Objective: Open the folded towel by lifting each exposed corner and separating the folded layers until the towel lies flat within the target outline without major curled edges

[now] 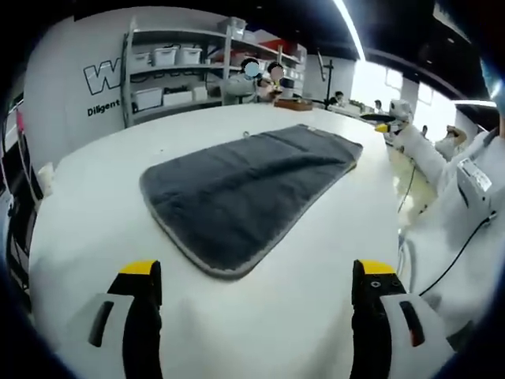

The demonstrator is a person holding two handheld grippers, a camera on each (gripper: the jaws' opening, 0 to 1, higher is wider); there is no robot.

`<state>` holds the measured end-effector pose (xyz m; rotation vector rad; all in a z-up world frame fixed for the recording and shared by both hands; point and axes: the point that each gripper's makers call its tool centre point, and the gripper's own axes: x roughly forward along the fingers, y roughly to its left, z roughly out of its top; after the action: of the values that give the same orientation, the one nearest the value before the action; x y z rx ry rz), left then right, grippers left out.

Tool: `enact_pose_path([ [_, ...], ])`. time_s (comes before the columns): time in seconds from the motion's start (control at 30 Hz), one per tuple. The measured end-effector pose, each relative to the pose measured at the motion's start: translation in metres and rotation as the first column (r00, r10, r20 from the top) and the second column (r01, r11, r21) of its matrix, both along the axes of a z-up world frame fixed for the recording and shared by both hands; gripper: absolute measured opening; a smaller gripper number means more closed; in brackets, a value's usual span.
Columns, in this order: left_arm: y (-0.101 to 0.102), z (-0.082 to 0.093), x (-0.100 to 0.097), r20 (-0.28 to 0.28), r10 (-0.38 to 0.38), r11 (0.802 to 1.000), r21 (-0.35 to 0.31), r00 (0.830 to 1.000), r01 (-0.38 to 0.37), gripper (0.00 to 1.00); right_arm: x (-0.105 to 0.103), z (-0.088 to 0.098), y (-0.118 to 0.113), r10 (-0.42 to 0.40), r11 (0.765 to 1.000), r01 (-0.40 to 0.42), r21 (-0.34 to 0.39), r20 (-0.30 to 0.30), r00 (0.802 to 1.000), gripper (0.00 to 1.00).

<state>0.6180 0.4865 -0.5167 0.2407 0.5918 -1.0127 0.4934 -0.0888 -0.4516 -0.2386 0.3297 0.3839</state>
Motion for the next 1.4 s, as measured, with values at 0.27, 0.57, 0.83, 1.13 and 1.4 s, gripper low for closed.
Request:
enact_pose_path([
  [0.27, -0.002, -0.01, 0.0, -0.028, 0.019, 1.0, -0.011, 0.999, -0.019, 0.97, -0.024, -0.022, -0.015, -0.063, 0.998, 0.063, 0.001, -0.03, 0.998, 0.97],
  [0.57, -0.001, -0.025, 0.006, -0.059, 0.07, 0.997, -0.019, 0.996, -0.072, 0.93, -0.03, -0.031, -0.016, -0.063, 0.998, 0.064, 0.016, -0.027, 0.998, 0.99],
  [0.83, -0.014, -0.03, 0.009, -0.013, 0.084, 0.996, -0.012, 0.996, -0.084, 0.82, -0.027, -0.04, -0.017, -0.053, 0.998, 0.054, 0.029, -0.039, 0.998, 0.99],
  [1.13, -0.018, -0.027, 0.028, 0.039, 0.148, 0.987, -0.064, 0.988, -0.145, 0.55, -0.029, -0.046, -0.014, -0.034, 0.999, 0.036, 0.031, -0.051, 0.998, 0.98],
  [1.4, -0.03, -0.013, 0.047, 0.079, 0.171, 0.978, -0.137, 0.982, -0.16, 0.42, -0.03, -0.052, -0.016, -0.038, 0.999, 0.04, 0.032, -0.074, 0.997, 0.97],
])
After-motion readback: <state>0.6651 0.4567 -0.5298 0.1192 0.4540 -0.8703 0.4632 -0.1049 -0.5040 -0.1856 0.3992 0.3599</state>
